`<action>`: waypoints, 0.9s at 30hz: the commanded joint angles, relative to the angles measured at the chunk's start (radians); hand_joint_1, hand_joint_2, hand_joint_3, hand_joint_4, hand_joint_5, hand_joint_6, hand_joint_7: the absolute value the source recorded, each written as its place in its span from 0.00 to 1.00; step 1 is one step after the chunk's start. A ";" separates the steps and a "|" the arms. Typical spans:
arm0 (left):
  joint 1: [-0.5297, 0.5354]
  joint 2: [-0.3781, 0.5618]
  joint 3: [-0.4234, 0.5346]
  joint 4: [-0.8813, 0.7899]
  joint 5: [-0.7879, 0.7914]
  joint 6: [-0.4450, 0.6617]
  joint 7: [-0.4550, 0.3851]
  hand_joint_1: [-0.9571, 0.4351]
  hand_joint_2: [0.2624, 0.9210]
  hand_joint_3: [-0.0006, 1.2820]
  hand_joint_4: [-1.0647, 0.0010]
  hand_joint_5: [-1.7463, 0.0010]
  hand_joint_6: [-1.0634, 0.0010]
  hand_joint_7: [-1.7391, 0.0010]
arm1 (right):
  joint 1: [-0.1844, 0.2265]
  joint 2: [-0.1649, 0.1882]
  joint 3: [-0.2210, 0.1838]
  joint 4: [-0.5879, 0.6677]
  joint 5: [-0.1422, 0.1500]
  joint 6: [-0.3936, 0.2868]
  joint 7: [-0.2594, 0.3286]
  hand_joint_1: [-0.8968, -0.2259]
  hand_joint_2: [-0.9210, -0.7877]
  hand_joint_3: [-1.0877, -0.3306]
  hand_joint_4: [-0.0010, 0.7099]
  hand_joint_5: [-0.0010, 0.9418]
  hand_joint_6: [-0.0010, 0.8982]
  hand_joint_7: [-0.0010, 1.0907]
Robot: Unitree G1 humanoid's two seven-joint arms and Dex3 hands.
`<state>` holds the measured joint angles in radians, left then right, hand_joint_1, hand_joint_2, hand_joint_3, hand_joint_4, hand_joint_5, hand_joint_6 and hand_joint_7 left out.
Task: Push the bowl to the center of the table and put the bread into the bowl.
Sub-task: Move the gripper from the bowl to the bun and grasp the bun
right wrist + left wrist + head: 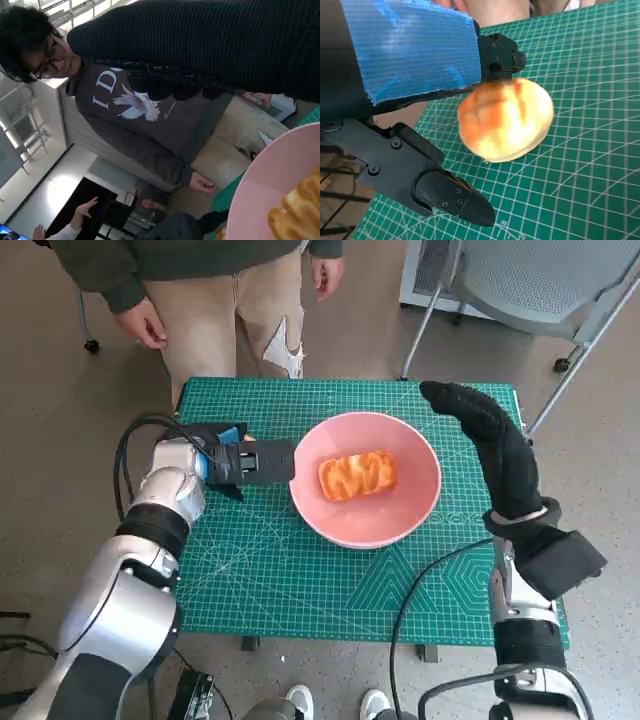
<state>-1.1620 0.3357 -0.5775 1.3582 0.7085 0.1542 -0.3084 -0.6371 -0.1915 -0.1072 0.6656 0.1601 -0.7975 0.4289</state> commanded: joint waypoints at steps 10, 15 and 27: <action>-0.007 -0.010 -0.013 0.017 0.016 0.002 0.000 0.31 0.71 0.01 1.00 1.00 0.90 0.99 | 0.046 -0.005 -0.003 -0.023 0.012 0.028 0.003 0.27 0.00 0.34 0.27 0.00 0.00 0.45; 0.005 -0.010 -0.007 0.019 0.011 -0.011 0.012 0.35 0.72 0.01 1.00 1.00 0.88 0.99 | 0.054 -0.007 -0.003 -0.041 0.011 0.036 0.003 0.26 0.00 0.34 0.27 0.00 0.00 0.45; 0.021 -0.012 0.009 0.022 -0.004 -0.031 0.048 0.37 0.73 0.00 0.98 0.99 0.86 0.99 | 0.060 -0.013 -0.007 -0.050 0.016 0.045 0.008 0.25 0.00 0.34 0.27 0.00 0.00 0.45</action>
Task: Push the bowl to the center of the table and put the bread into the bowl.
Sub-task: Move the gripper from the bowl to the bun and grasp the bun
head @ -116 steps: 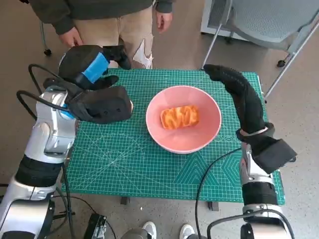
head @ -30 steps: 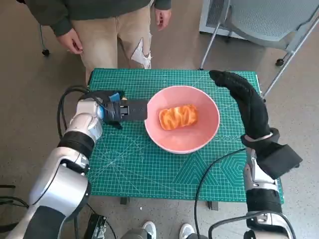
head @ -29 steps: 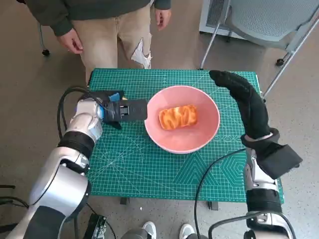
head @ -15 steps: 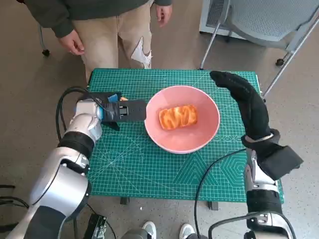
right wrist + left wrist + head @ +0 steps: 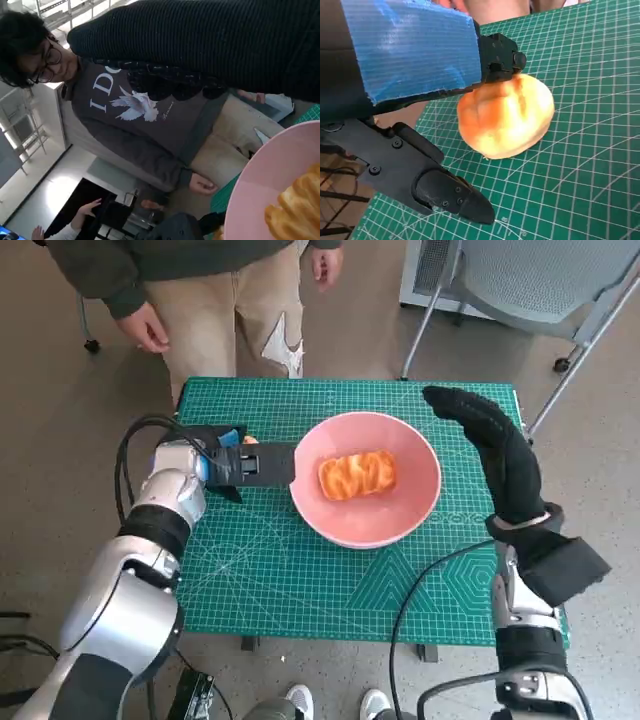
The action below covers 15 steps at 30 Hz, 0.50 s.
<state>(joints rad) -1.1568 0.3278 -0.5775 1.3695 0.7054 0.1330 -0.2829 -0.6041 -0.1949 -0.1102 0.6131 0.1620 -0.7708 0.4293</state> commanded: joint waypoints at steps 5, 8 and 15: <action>0.026 -0.006 0.033 0.006 -0.016 -0.021 0.111 0.41 0.73 0.00 0.85 0.98 0.79 0.98 | 0.030 -0.009 -0.003 0.001 0.012 0.017 0.008 0.25 0.00 0.34 0.27 0.00 0.00 0.45; 0.042 -0.012 0.049 0.000 -0.023 -0.038 0.217 0.48 0.75 0.01 0.70 0.95 0.71 0.97 | 0.029 -0.008 -0.003 0.002 0.010 0.017 0.005 0.25 0.00 0.34 0.27 0.00 0.00 0.45; 0.071 -0.015 0.009 -0.001 0.031 -0.066 0.389 0.73 0.74 0.27 0.48 0.24 0.30 0.55 | 0.026 -0.007 -0.003 0.002 0.008 0.019 0.002 0.26 0.00 0.34 0.27 0.00 0.00 0.45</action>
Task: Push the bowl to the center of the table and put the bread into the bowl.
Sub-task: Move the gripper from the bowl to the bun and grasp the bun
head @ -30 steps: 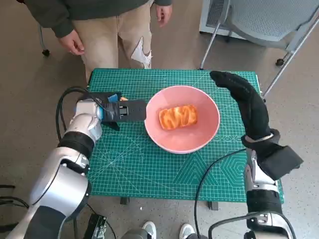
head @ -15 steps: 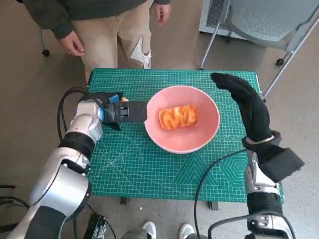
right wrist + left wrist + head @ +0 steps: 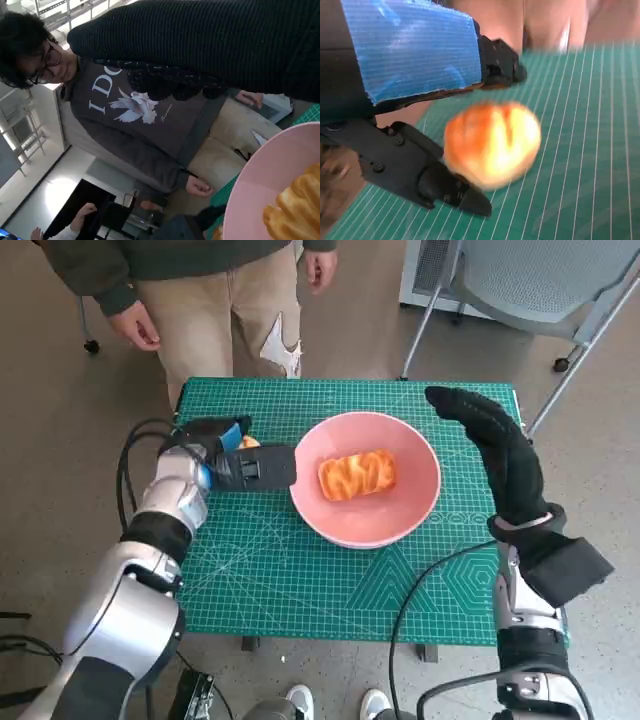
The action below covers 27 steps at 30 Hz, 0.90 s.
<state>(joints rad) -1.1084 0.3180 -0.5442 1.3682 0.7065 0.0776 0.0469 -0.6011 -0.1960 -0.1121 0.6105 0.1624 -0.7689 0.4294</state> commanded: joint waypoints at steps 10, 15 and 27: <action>0.011 -0.002 -0.016 0.003 0.022 0.002 0.006 0.69 0.44 0.68 0.57 0.09 0.46 0.19 | 0.010 -0.009 -0.004 0.015 0.010 0.021 0.006 0.26 0.00 0.34 0.27 0.00 0.00 0.45; 0.018 0.004 -0.015 0.002 0.022 -0.004 0.018 0.69 0.41 0.70 0.58 0.07 0.47 0.18 | 0.004 -0.005 -0.002 0.018 0.009 0.021 0.005 0.26 0.00 0.34 0.27 0.00 0.00 0.45; 0.021 0.012 -0.008 0.000 0.018 -0.009 0.015 0.69 0.76 0.35 0.51 0.14 0.44 0.34 | -0.010 -0.001 0.003 0.030 0.007 0.010 0.010 0.29 0.00 0.34 0.27 0.00 0.00 0.45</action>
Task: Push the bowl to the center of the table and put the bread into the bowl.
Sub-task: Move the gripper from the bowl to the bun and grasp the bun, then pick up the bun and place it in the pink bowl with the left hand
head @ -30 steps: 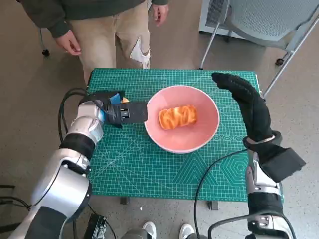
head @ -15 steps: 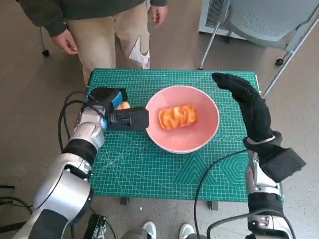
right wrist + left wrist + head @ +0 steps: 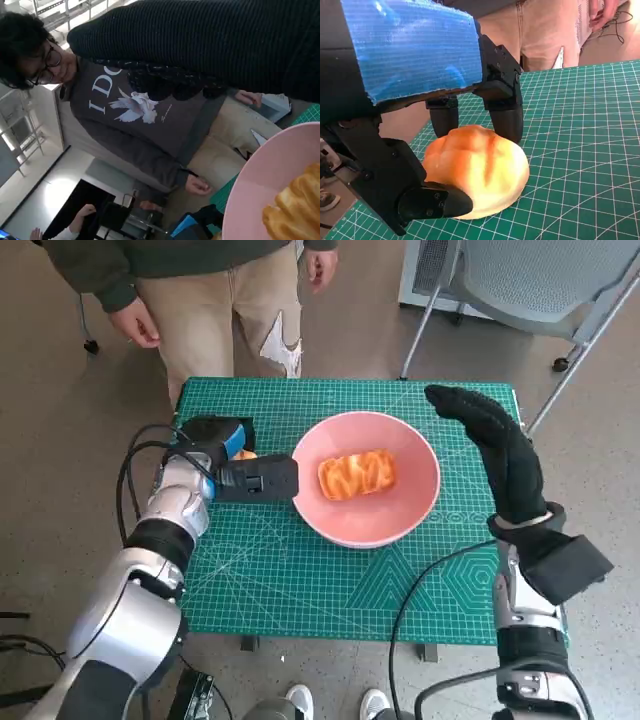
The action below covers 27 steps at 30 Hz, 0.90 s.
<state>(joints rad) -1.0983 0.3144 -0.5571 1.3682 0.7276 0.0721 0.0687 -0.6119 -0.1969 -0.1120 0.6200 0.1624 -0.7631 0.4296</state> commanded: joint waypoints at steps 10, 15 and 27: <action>0.010 0.029 0.022 -0.007 -0.011 -0.025 0.017 0.69 0.54 0.55 0.55 0.09 0.41 0.30 | -0.002 -0.002 0.004 0.030 0.012 -0.008 0.020 0.29 0.00 0.34 0.27 0.00 0.00 0.45; -0.002 0.039 0.037 -0.020 -0.022 -0.037 0.028 0.69 0.59 0.49 0.51 0.13 0.39 0.33 | -0.002 -0.003 0.002 0.031 0.014 -0.012 0.024 0.29 0.00 0.34 0.27 0.00 0.00 0.45; -0.045 0.096 0.114 -0.136 -0.085 -0.103 0.076 0.69 0.84 0.16 0.26 0.33 0.35 0.42 | -0.014 0.000 0.002 0.053 0.011 -0.023 0.025 0.29 0.00 0.34 0.28 0.00 0.00 0.45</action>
<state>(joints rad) -1.1008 0.3852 -0.4655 1.2876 0.6592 -0.0098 0.1182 -0.6226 -0.1967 -0.1115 0.6533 0.1628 -0.7866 0.4433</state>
